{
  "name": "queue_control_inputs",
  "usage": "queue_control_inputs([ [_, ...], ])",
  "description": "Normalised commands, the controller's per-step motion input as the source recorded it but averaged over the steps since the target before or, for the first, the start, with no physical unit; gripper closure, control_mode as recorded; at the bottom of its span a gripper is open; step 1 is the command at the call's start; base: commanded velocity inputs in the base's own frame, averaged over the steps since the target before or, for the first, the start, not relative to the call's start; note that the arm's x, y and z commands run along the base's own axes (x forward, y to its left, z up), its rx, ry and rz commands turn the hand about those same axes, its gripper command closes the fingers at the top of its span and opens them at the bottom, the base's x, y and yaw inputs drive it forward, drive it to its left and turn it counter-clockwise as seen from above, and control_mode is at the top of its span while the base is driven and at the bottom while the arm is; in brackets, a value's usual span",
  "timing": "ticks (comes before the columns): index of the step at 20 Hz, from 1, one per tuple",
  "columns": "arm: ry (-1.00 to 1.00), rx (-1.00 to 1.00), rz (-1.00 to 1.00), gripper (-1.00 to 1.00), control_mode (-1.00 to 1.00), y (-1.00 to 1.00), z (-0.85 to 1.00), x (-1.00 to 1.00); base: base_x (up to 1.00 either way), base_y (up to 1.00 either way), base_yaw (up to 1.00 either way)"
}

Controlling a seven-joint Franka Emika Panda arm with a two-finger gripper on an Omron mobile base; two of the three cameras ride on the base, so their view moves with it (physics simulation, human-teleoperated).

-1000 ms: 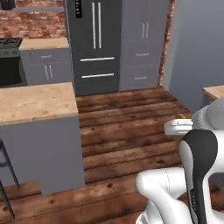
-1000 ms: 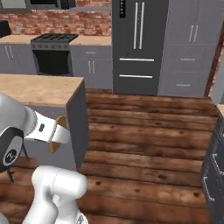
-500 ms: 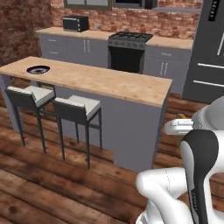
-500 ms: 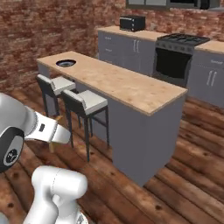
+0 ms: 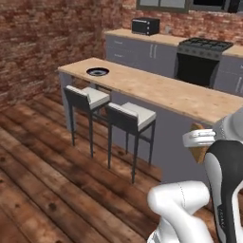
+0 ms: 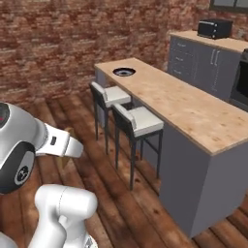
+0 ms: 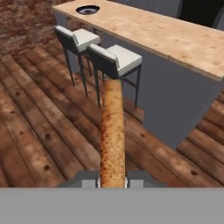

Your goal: Start the toaster. Once the lever pops up, take the bread to the plate on the dining counter.

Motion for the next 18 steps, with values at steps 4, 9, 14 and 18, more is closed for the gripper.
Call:
queue_control_inputs([
  [4, 0.00, 0.00, 0.00, 1.00, 1.00, 0.00, 0.00, 0.00, 0.97, 1.00, -0.10],
  [9, 0.00, 0.00, 0.00, 1.00, 1.00, 0.00, 0.00, 0.00, 0.96, 1.00, -0.30],
  [14, 0.00, 0.00, 0.00, 1.00, 1.00, 0.00, 0.00, 0.00, 0.73, 1.00, -0.50],
  [18, 0.00, 0.00, 0.00, 1.00, 1.00, 0.00, 0.00, 0.00, 0.60, 1.00, -0.59],
])
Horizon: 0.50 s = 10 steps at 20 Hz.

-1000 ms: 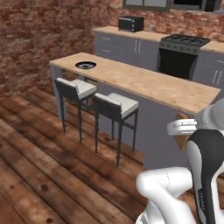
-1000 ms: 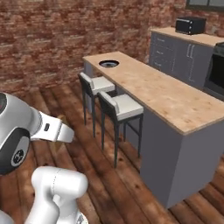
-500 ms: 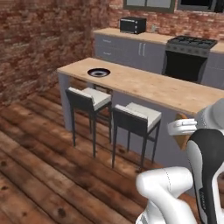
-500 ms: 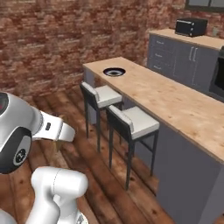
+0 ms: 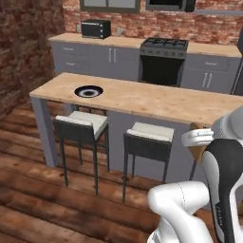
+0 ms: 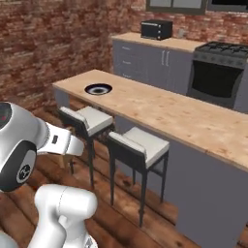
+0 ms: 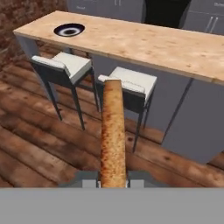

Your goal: Start the toaster. Once the lever pops up, take the bread to the plate on the dining counter.

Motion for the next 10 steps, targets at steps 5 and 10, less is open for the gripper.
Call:
queue_control_inputs([
  [5, 0.00, 0.00, 0.00, 1.00, 1.00, 0.00, 0.00, 0.00, 0.41, 1.00, -0.51],
  [10, 0.00, 0.00, 0.00, 1.00, 1.00, 0.00, 0.00, 0.00, 0.23, 1.00, -0.41],
])
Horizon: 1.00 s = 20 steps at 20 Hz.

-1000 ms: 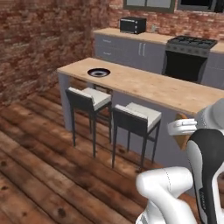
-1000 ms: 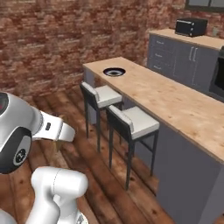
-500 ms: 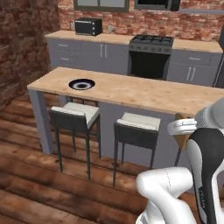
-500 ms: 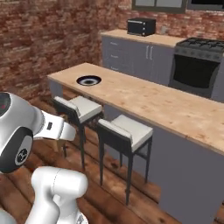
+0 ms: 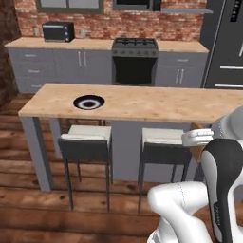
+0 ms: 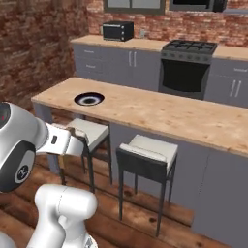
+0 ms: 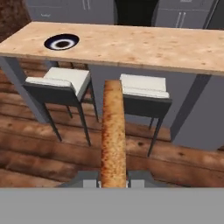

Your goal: Start the toaster. Once the lever pops up, take the bread to the plate on the dining counter.

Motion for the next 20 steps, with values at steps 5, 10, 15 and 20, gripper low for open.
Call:
queue_control_inputs([
  [5, 0.00, 0.00, 0.00, 1.00, 1.00, 0.00, 0.00, 0.00, 0.41, 1.00, -0.33],
  [10, 0.00, 0.00, 0.00, 1.00, 1.00, 0.00, 0.00, 0.00, 0.65, 0.79, -0.11],
  [15, 0.00, 0.00, 0.00, 1.00, 1.00, 0.00, 0.00, 0.00, 0.76, 0.30, -0.10],
  [20, 0.00, 0.00, 0.00, 1.00, 1.00, 0.00, 0.00, 0.00, 0.64, 0.29, -0.21],
])
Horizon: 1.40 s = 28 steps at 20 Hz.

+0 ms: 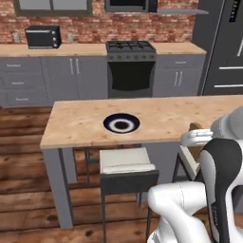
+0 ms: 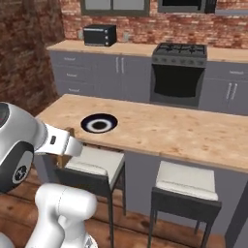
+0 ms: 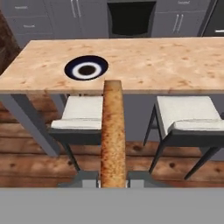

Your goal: Start the toaster. Once the lever pops up, take the bread to the plate on the dining counter.

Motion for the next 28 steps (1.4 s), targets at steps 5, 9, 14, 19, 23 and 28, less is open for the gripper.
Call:
queue_control_inputs([
  [5, 0.00, 0.00, 0.00, 1.00, 1.00, 0.00, 0.00, 0.00, 0.54, 0.48, -0.28],
  [9, 0.00, 0.00, 0.00, 1.00, 1.00, 0.00, 0.00, 0.00, 0.34, 0.46, -0.21],
  [14, 0.00, 0.00, 0.00, 1.00, 1.00, 0.00, 0.00, 0.00, 0.25, 0.42, -0.03],
  [19, 0.00, 0.00, 0.00, 1.00, 1.00, 0.00, 0.00, 0.00, 0.48, 0.30, 0.00],
  [23, 0.00, 0.00, 0.00, 1.00, 1.00, 0.00, 0.00, 0.00, 0.35, 0.05, -0.07],
  [28, 0.00, 0.00, 0.00, 1.00, 1.00, 0.00, 0.00, 0.00, 0.33, 0.00, -0.12],
])
